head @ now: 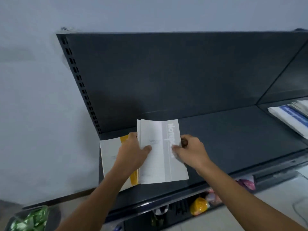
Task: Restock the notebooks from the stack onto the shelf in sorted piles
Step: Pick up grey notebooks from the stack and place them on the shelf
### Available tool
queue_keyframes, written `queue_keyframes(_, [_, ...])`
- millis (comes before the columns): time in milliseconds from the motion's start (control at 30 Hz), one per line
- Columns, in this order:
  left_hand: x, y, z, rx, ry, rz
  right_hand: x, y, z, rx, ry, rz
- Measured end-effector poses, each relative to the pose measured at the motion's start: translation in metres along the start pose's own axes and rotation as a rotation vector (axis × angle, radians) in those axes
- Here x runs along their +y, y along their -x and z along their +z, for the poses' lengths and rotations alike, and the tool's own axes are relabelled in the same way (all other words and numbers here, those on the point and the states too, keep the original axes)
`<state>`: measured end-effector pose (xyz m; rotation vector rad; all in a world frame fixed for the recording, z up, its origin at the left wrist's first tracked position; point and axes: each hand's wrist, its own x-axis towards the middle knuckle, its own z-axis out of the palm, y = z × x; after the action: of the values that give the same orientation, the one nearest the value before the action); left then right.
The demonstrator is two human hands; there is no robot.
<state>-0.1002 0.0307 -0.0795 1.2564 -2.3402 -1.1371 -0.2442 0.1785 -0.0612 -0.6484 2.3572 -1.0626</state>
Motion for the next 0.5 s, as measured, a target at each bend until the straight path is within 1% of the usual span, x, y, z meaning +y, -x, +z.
queue_keyframes(200, [0.058, 0.014, 0.05, -0.084, -0.175, 0.144, 0.039, 0.023, -0.062, 0.126, 0.024, 0.098])
queue_keyframes(333, [0.104, 0.027, 0.089, -0.11, -0.31, 0.243, 0.069, 0.036, -0.112, 0.211, 0.037, 0.108])
queue_keyframes(500, [0.172, 0.045, 0.152, -0.168, -0.374, 0.299, 0.12, 0.043, -0.183, 0.281, 0.1, 0.12])
